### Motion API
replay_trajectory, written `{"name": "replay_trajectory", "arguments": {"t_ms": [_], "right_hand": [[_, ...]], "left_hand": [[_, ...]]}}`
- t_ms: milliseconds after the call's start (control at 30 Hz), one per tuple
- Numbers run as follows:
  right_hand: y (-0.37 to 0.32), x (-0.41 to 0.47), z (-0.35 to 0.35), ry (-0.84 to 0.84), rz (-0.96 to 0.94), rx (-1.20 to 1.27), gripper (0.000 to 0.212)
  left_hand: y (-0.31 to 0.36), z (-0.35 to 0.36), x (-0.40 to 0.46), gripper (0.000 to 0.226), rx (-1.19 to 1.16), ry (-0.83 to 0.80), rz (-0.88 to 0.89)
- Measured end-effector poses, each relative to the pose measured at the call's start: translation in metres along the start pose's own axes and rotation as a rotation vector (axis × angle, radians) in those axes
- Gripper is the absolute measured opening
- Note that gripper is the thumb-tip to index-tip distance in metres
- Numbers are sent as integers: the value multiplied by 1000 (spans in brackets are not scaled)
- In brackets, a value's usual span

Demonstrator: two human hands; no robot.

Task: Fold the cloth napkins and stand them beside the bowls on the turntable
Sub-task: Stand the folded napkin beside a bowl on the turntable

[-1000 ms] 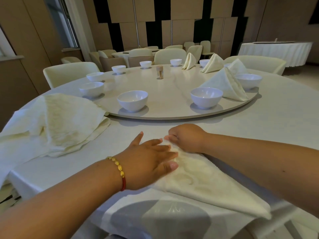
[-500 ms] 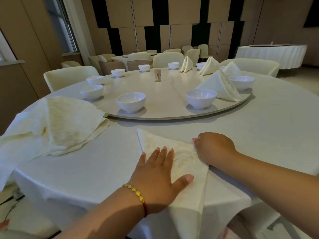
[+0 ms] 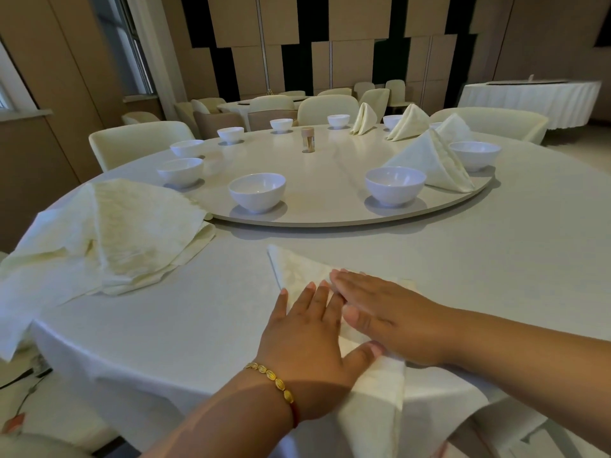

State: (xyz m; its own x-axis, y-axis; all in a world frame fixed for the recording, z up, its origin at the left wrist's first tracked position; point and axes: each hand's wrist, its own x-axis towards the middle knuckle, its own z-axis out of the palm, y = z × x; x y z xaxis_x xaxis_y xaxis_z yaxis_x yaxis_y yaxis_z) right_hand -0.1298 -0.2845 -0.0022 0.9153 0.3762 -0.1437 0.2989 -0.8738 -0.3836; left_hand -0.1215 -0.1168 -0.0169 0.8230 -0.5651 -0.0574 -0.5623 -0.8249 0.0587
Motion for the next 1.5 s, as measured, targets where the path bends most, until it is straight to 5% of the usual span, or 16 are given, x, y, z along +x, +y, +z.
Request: {"name": "replay_trajectory", "arguments": {"t_ms": [433,600,867,1000,1133,1300,1433,1500], "right_hand": [[8,-8,-6,-131,-48,-217,90],[6,-10,-7,-111,-31,-191,86],[13,-6,-2,-83,-71,-152,117],[12,-6,-1,-86,-30,-139,71],[21,-1,-1,-61,70,105,66],[26,-3,-2,12,-33,888,116],[40,-4,-15,76,-109,819,92],[41,-3,-17,108,-123,887,63]], "left_hand": [[-11,-4,-1,94,2,-74,22],[-25,-4,-15,89,13,-92,173],[-43,-8,-37,91,31,-166,419],[-44,-3,-33,87,-7,-57,500],[-41,-3,-27,61,-286,75,474],[-35,-12,-22,16,-796,176,303],[-31,-12,-4,73,-1421,270,12],[-30,-12,6,62,-1354,343,-105]]}}
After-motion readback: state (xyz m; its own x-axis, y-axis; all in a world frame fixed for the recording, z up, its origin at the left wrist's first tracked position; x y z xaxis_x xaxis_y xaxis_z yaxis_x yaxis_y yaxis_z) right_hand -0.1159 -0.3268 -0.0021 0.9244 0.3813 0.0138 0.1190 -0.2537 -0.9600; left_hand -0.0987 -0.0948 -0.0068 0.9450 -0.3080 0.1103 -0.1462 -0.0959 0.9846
